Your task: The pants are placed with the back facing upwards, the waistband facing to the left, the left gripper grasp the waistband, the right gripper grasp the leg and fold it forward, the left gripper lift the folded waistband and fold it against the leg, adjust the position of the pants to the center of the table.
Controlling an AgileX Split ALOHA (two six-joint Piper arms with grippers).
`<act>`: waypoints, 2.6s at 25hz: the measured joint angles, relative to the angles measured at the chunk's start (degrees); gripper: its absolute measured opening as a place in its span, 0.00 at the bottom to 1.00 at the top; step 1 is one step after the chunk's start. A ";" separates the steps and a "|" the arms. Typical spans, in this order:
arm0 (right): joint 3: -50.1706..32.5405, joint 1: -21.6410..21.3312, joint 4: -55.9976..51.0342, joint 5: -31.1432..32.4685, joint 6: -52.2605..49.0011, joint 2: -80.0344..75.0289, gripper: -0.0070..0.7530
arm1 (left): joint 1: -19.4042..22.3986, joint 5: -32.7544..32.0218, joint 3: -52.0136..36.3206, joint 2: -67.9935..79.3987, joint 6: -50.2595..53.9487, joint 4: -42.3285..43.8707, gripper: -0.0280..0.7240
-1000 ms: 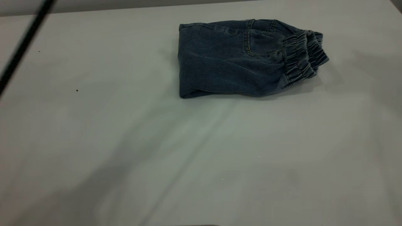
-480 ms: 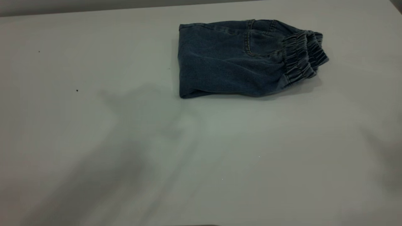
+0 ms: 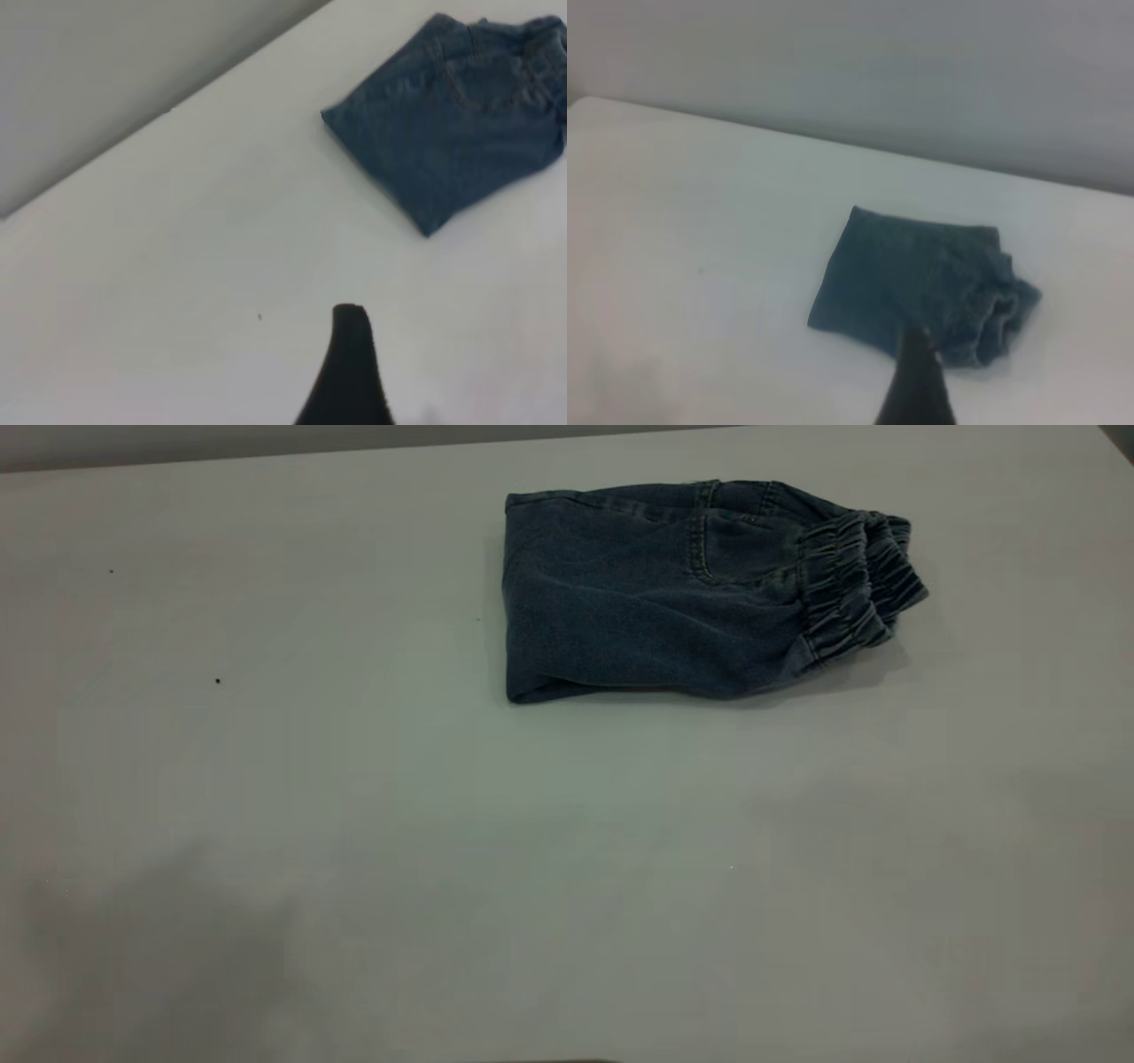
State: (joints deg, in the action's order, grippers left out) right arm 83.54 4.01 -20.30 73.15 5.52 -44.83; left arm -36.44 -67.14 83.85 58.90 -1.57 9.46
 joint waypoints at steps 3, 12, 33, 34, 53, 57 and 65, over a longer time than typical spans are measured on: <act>-5.15 0.00 0.00 0.00 0.00 4.89 0.63 | 0.00 0.00 -7.19 -7.65 0.04 0.00 0.77; -17.82 0.00 0.00 0.00 0.00 17.55 0.68 | 0.00 0.00 -26.11 -24.18 0.11 -3.91 0.77; -50.65 0.00 6.51 -3.85 4.57 43.11 0.68 | -0.05 0.00 -49.10 -42.74 -5.32 -11.21 0.77; -51.75 0.00 7.20 -4.29 4.57 43.83 0.68 | -0.05 0.00 -49.10 -43.48 -5.37 -11.21 0.77; -56.31 0.00 13.19 -7.52 -1.45 45.43 0.68 | -0.05 2.66 -55.53 -46.43 -3.04 -11.21 0.77; -56.31 0.00 13.19 -7.56 -1.49 45.43 0.68 | -0.05 2.77 -55.59 -46.43 -1.89 -10.76 0.77; -56.31 0.00 12.93 -7.57 -1.49 45.43 0.68 | -0.05 2.77 -55.66 -46.43 0.74 -8.99 0.77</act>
State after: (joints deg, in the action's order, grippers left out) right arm 27.22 4.01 -7.36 65.58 4.03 0.60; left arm -36.49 -64.37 28.19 12.47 -0.83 0.47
